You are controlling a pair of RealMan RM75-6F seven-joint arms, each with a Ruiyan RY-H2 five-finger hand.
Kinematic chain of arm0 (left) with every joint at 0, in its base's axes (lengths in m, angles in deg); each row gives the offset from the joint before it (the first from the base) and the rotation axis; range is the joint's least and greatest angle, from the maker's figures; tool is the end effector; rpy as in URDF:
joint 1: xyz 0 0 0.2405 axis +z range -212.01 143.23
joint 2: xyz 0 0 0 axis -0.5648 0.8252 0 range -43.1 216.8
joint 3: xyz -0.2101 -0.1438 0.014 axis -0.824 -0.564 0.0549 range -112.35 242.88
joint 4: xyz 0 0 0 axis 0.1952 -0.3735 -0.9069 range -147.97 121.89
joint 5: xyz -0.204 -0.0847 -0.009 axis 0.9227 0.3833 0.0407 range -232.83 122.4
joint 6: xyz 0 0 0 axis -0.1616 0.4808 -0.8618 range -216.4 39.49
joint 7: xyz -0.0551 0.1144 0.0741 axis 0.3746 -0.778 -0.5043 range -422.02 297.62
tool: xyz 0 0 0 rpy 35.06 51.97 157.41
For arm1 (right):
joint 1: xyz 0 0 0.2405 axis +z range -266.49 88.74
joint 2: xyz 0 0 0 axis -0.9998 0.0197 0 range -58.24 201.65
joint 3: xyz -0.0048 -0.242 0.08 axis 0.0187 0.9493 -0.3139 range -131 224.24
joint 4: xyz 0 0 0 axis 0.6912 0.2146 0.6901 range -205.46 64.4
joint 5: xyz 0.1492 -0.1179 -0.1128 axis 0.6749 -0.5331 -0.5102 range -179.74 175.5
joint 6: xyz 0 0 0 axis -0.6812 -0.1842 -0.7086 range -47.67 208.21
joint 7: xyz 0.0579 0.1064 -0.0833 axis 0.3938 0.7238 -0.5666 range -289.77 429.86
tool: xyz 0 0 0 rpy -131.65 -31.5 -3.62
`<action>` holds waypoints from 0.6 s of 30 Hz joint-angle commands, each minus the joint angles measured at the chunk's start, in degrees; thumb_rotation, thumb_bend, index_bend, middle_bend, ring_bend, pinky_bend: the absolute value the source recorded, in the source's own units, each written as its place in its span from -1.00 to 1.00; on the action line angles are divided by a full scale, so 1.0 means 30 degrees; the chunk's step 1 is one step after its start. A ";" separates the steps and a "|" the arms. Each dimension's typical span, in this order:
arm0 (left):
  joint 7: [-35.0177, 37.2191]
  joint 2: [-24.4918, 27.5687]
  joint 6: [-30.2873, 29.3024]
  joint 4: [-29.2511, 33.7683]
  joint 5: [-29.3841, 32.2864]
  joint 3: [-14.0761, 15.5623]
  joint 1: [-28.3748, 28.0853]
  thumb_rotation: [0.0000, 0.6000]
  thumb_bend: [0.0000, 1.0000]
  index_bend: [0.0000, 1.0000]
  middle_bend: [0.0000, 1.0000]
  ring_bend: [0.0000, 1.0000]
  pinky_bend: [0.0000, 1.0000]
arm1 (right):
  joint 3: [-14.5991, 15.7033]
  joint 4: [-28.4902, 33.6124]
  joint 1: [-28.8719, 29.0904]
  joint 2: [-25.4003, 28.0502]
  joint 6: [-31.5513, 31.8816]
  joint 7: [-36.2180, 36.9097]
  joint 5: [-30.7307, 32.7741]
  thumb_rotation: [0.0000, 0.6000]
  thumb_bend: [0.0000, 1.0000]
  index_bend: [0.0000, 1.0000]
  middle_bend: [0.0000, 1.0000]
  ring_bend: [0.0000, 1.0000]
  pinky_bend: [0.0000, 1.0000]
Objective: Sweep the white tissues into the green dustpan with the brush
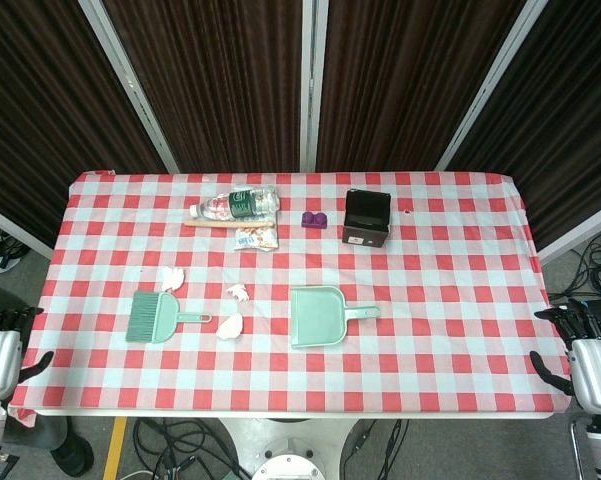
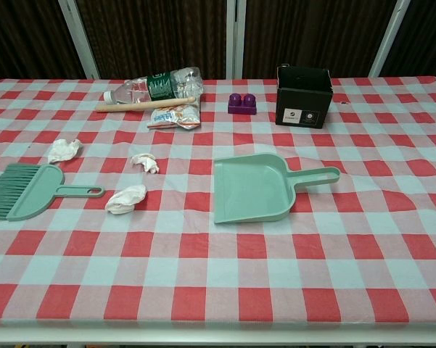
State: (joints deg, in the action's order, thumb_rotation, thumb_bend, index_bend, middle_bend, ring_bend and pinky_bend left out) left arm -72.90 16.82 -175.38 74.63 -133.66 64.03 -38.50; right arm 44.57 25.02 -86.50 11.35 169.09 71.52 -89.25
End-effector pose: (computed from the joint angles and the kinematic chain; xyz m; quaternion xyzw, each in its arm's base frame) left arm -0.3411 0.1736 0.1299 -0.5824 -0.3712 -0.3077 0.6545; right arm -0.3104 -0.1676 0.1697 0.5793 -0.3849 0.4007 0.5964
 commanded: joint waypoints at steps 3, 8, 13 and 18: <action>-0.0082 -0.0065 0.0191 0.0127 -0.0117 -0.0148 -0.0126 1.00 -0.64 -0.44 -0.42 -0.53 -0.40 | -0.0057 0.0034 0.0117 -0.0059 -0.0214 -0.0036 -0.0071 1.00 -0.57 -0.46 -0.46 -0.83 -0.62; -0.0548 -0.0140 0.0475 0.0220 -0.0140 -0.0488 -0.0457 1.00 -0.65 -0.44 -0.42 -0.53 -0.40 | -0.0249 0.0055 0.0045 0.0069 0.0014 -0.0023 -0.0063 1.00 -0.57 -0.46 -0.46 -0.83 -0.62; -0.0917 -0.0199 0.1700 0.0221 -0.0377 -0.1188 -0.1755 1.00 -0.68 -0.43 -0.42 -0.46 -0.34 | -0.0544 0.0170 0.0181 0.0290 -0.0071 -0.0063 0.0093 1.00 -0.57 -0.46 -0.46 -0.83 -0.62; -0.1426 -0.1098 0.3883 -0.0325 -0.0579 -0.2024 -0.3922 1.00 -0.66 -0.32 -0.30 0.03 0.09 | -0.0764 0.0197 0.0348 0.0440 -0.0168 -0.0065 0.0093 1.00 -0.57 -0.46 -0.46 -0.83 -0.62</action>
State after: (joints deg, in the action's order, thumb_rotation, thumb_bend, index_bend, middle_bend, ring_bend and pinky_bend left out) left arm -76.24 14.91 -166.51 74.60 -134.98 59.19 -47.60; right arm 42.30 25.62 -85.48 12.64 168.61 71.30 -88.99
